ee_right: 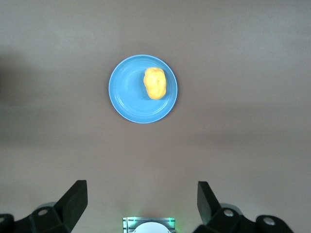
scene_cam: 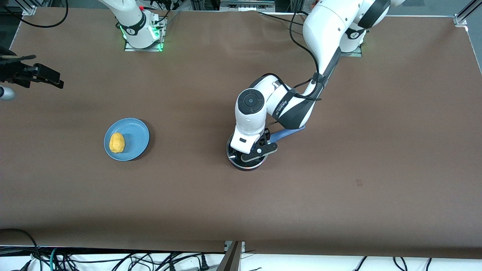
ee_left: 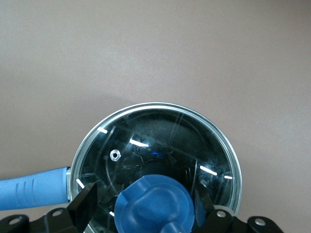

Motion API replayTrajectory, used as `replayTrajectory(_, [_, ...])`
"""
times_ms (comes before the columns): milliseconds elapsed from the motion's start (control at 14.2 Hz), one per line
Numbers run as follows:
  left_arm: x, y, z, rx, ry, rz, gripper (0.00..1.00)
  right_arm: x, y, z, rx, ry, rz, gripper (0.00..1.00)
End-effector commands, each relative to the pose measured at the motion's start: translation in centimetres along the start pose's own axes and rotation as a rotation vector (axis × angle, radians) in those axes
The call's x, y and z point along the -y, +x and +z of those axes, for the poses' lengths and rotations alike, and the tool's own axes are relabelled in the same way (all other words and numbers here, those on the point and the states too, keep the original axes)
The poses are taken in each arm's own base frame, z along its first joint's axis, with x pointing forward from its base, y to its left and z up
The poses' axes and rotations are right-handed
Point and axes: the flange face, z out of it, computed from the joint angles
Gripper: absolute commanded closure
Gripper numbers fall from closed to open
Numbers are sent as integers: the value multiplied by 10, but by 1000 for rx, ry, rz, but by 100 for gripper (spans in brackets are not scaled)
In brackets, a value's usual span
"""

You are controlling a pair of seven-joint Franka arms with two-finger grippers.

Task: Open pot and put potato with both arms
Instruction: 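Close the left gripper on the blue lid knob, then reach the right gripper down to the yellow potato on the plate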

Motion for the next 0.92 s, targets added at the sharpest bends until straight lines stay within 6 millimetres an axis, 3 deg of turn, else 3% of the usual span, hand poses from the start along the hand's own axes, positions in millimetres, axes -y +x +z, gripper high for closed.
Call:
replayTrajectory(0, [-10,-7,8,-33,9,-13,12,0,25,49,111,-28,2,0])
replayTrajectory(141, [-11,-8,7,-38,-1,-17,17,-1,23,51,136,-25,7,0])
replayTrajectory(211, [-11,-8,7,-38,-1,-17,29,-2,23,56,147,-19,11,0])
replayTrajectory(352, [-9,-5,8,-41,8,-20,33,-1,21,77,189,19,10,0])
replayTrajectory(563, [-8,-4,7,-46,12,-17,34,-5,33,156,166,18,15,0])
replayTrajectory(704, [-8,-4,5,-46,13,-17,37,-4,54,209,98,-14,5,0])
replayTrajectory(845, [-7,-2,-3,-44,17,-21,37,-3,74,245,55,-33,-41,0])
